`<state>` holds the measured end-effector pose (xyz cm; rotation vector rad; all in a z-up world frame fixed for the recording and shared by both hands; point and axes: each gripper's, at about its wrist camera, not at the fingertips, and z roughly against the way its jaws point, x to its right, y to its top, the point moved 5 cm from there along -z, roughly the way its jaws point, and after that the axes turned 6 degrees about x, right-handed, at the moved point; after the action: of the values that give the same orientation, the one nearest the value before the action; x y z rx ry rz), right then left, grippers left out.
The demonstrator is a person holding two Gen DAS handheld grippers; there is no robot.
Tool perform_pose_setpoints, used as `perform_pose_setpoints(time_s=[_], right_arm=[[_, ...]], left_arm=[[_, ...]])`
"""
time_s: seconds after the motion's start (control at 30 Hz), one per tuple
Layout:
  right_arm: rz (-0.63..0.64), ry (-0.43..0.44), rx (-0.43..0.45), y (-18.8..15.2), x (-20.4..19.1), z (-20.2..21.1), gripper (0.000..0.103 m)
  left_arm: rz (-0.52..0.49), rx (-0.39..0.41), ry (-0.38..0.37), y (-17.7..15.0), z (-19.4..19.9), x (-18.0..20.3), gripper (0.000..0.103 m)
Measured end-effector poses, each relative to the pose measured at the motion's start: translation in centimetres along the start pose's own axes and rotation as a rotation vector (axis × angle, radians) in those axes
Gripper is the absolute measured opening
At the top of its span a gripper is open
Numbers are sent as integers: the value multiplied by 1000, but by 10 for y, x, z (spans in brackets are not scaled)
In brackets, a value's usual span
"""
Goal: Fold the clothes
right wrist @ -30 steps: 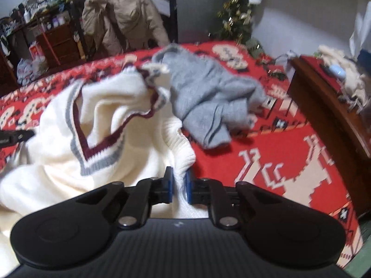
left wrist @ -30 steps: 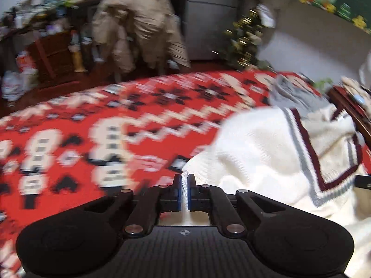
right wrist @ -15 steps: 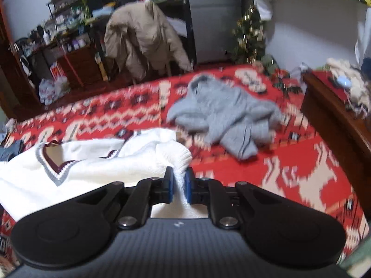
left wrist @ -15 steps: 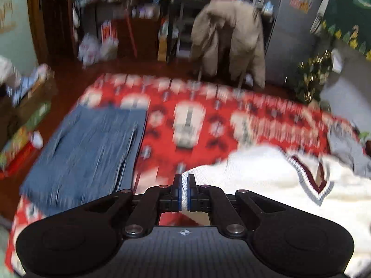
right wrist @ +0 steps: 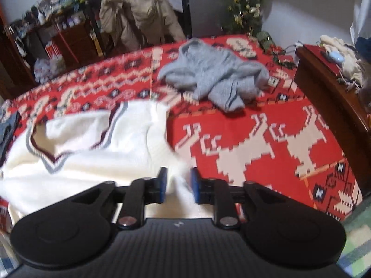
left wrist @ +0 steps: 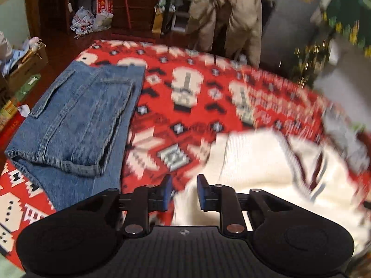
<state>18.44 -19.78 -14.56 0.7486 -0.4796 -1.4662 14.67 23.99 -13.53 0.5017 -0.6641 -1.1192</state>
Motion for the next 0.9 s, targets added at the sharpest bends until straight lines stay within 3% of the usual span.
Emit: perform_pose_setpoints(time_s=[0.13,0.33,0.63,0.7,0.73,0.77,0.83,0.9], right_arm=[[-3,36,46,25,-4,-15,33],[56,66,52,54,-30,-72,33],[146,66,24,60,-51,-143,34],[161,62,25,55,-54,-148,29],[176,61,26,53,-55,-148,13],[191,61,26,52,-58,-146,7],[213,62,31,51,-62,-138,0],[221,66,44,50,-65,-125,0]], left_arm=[[16,3,-66,26,-24,12,34],[37,-137,-177,37,-94,41,35],[-77,-168,-236,23,-113,67,32],[-114,-155,-221,21,-111,71,19],[-135,-149,-209,20,-110,73,13],[-154,-140,-199,19,-106,74,11],[-173,-118,-201,19,-96,76,8],[-191,-90,-206,18,-84,78,6]])
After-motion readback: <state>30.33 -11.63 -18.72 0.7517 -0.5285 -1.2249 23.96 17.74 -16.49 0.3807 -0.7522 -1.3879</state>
